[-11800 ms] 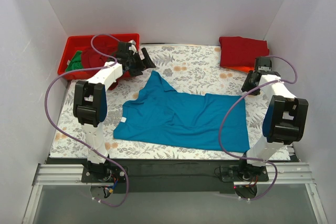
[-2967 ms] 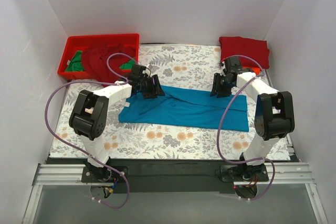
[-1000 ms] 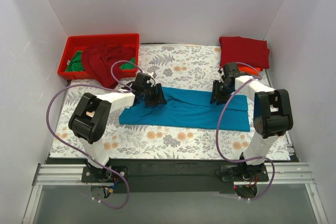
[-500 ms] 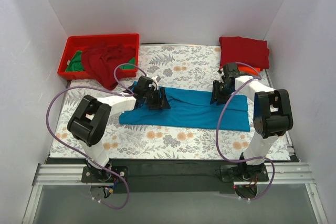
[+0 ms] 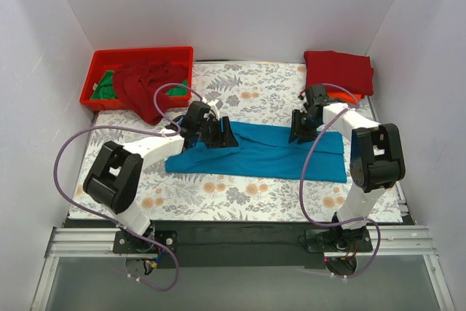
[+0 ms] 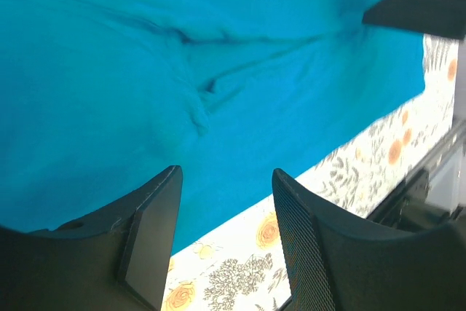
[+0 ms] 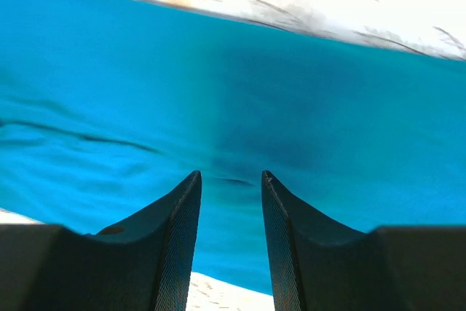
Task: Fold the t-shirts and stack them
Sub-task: Fold the tshirt
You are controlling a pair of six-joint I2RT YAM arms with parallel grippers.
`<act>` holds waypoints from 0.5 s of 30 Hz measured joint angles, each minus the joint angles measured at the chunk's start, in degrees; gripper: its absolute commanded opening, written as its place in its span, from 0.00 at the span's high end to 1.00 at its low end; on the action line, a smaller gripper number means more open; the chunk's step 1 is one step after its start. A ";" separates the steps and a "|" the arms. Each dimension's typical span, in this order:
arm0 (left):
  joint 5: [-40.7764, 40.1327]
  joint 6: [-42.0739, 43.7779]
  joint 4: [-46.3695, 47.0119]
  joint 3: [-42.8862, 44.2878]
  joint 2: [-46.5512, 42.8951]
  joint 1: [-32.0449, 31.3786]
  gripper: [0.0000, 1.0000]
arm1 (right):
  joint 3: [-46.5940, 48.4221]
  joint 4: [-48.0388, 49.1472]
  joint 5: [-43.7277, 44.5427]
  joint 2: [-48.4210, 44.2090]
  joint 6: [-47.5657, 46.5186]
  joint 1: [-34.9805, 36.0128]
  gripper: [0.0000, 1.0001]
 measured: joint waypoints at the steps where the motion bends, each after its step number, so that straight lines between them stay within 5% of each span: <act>1: -0.94 -0.24 -0.79 0.28 -0.83 0.66 0.48 | 0.94 -0.35 -0.11 0.00 0.28 0.81 0.55; 9: -4.17 -4.22 -3.45 -4.52 -10.34 13.60 0.49 | 11.65 -0.13 -2.99 1.20 3.93 13.81 0.56; 15: -4.59 -5.53 -5.16 -9.33 -12.20 14.97 0.49 | 17.27 0.46 -4.85 8.94 5.60 23.08 0.56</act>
